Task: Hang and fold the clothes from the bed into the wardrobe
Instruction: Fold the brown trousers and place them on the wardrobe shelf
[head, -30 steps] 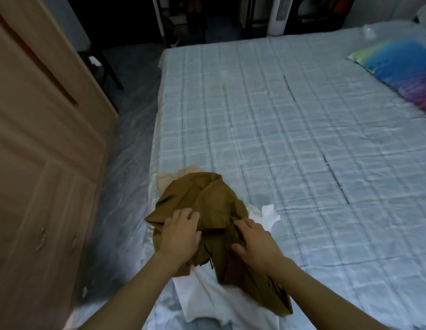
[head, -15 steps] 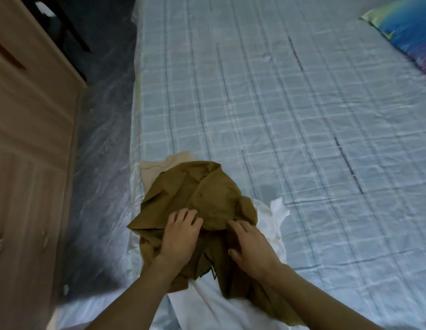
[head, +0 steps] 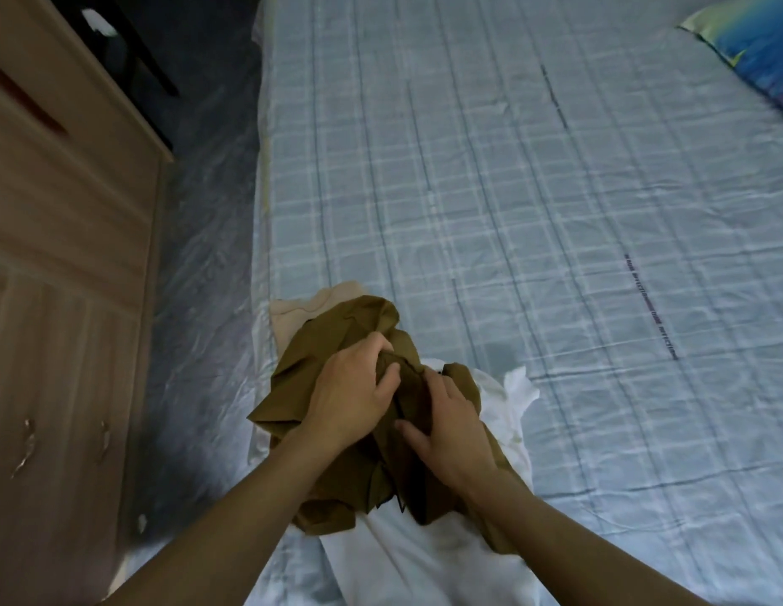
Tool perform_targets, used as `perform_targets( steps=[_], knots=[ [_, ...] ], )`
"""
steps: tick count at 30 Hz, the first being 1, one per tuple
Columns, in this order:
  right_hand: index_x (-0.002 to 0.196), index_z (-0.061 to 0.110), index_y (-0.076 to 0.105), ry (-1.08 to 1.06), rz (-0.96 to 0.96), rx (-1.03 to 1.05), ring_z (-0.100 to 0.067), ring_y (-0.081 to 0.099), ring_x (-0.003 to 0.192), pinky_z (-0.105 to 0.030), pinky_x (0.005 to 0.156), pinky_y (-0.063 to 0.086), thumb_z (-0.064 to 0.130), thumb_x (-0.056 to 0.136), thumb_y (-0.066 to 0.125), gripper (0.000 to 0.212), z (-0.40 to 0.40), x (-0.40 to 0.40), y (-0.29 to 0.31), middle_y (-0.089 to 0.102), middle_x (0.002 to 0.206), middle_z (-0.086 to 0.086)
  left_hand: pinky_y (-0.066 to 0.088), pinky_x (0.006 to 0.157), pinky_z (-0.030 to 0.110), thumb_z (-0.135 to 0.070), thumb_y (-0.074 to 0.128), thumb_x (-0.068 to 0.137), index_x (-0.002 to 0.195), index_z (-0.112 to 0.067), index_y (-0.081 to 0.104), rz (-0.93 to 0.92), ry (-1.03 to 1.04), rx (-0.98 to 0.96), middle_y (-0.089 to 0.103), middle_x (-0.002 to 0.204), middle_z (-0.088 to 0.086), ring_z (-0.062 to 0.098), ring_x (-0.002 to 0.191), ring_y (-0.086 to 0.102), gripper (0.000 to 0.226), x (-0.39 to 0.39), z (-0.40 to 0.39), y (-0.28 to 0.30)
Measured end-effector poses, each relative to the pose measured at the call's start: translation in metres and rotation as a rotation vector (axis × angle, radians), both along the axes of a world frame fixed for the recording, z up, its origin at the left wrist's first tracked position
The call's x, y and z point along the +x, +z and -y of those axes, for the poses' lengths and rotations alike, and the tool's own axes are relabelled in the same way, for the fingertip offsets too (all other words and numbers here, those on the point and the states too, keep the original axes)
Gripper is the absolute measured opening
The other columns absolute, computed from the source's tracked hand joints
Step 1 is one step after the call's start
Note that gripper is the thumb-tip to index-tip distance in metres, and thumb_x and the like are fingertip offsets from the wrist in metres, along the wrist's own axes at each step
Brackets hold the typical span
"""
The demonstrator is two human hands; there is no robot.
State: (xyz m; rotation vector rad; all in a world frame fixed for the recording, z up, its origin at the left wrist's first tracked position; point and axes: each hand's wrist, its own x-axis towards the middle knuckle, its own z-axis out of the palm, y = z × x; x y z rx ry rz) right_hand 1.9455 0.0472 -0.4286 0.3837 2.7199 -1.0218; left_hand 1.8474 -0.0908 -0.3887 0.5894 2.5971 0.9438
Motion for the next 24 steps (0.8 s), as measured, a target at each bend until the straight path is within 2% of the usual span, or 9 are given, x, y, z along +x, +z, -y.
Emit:
perform_targets(
  steps=[3, 5, 8, 11, 14, 17, 19, 21, 24],
  knots=[
    [0.138, 0.026, 0.039, -0.076, -0.06, -0.048, -0.007, 0.055, 0.102, -0.026, 0.09, 0.049, 0.047, 0.085, 0.064, 0.061, 0.002, -0.005, 0.02, 0.055, 0.118, 0.011, 0.043, 0.061, 0.023, -0.033, 0.059, 0.091, 0.09, -0.033, 0.053, 0.041, 0.014, 0.076, 0.059, 0.079, -0.015, 0.0, 0.073, 0.056, 0.006, 0.0, -0.007, 0.024],
    [0.131, 0.023, 0.045, -0.095, -0.112, -0.069, -0.007, 0.057, 0.094, -0.027, 0.084, 0.051, 0.034, 0.089, 0.061, 0.046, 0.003, -0.005, 0.032, 0.059, 0.111, 0.008, 0.041, 0.063, 0.022, -0.032, 0.061, 0.09, 0.09, -0.035, 0.054, 0.06, 0.0, 0.107, 0.06, 0.081, -0.016, -0.001, 0.076, 0.056, 0.008, 0.001, -0.011, 0.037],
    [0.121, 0.018, 0.052, -0.119, -0.154, -0.115, -0.011, 0.057, 0.091, -0.033, 0.083, 0.05, 0.019, 0.091, 0.054, 0.03, -0.002, -0.001, 0.049, 0.061, 0.105, 0.002, 0.047, 0.065, 0.025, -0.031, 0.062, 0.089, 0.092, -0.038, 0.052, 0.049, -0.038, 0.116, 0.061, 0.084, -0.017, -0.002, 0.08, 0.056, 0.013, 0.005, -0.013, 0.057],
    [0.108, 0.016, 0.057, -0.1, -0.212, -0.121, -0.014, 0.057, 0.085, -0.031, 0.081, 0.046, 0.013, 0.094, 0.051, 0.015, -0.012, 0.006, 0.067, 0.061, 0.095, 0.001, 0.049, 0.068, 0.025, -0.025, 0.064, 0.088, 0.095, -0.038, 0.05, 0.013, -0.077, 0.15, 0.061, 0.086, -0.019, -0.003, 0.084, 0.057, 0.02, 0.005, -0.012, 0.081],
    [0.102, 0.015, 0.059, -0.131, -0.28, -0.218, -0.013, 0.059, 0.082, -0.031, 0.077, 0.048, 0.008, 0.096, 0.048, 0.014, -0.023, 0.01, 0.091, 0.062, 0.091, 0.0, 0.049, 0.077, 0.037, -0.016, 0.062, 0.088, 0.094, -0.029, 0.051, -0.095, -0.213, 0.19, 0.056, 0.089, -0.013, 0.006, 0.085, 0.056, 0.019, 0.004, -0.008, 0.108],
    [0.101, 0.015, 0.061, -0.151, -0.387, -0.264, -0.01, 0.059, 0.082, -0.028, 0.075, 0.048, 0.001, 0.095, 0.048, 0.019, -0.032, 0.01, 0.122, 0.062, 0.089, 0.003, 0.049, 0.082, 0.034, -0.01, 0.06, 0.092, 0.092, -0.023, 0.058, -0.236, -0.36, 0.2, 0.054, 0.099, -0.011, 0.008, 0.092, 0.056, 0.013, 0.009, -0.006, 0.134],
    [0.1, 0.017, 0.061, -0.146, -0.448, -0.267, -0.008, 0.059, 0.08, -0.021, 0.072, 0.046, -0.001, 0.095, 0.047, 0.023, -0.039, 0.009, 0.144, 0.062, 0.086, 0.007, 0.05, 0.086, 0.03, -0.013, 0.066, 0.09, 0.098, -0.019, 0.064, -0.321, -0.414, 0.184, 0.055, 0.107, -0.008, 0.008, 0.097, 0.057, 0.011, 0.01, -0.005, 0.151],
    [0.1, 0.017, 0.061, -0.16, -0.507, -0.266, -0.009, 0.06, 0.079, -0.021, 0.069, 0.046, -0.001, 0.095, 0.046, 0.024, -0.046, 0.009, 0.166, 0.062, 0.085, 0.008, 0.049, 0.092, 0.026, -0.019, 0.077, 0.081, 0.108, -0.013, 0.067, -0.38, -0.456, 0.172, 0.057, 0.115, -0.002, 0.009, 0.103, 0.057, 0.03, 0.011, -0.006, 0.168],
    [0.101, 0.017, 0.061, -0.165, -0.581, -0.27, -0.01, 0.061, 0.079, -0.025, 0.069, 0.049, 0.002, 0.098, 0.044, 0.023, -0.055, 0.008, 0.197, 0.064, 0.085, 0.007, 0.044, 0.1, 0.018, -0.026, 0.084, 0.071, 0.125, -0.01, 0.06, -0.428, -0.516, 0.106, 0.05, 0.129, 0.0, 0.009, 0.114, 0.052, 0.061, 0.015, -0.007, 0.192]
  ],
)
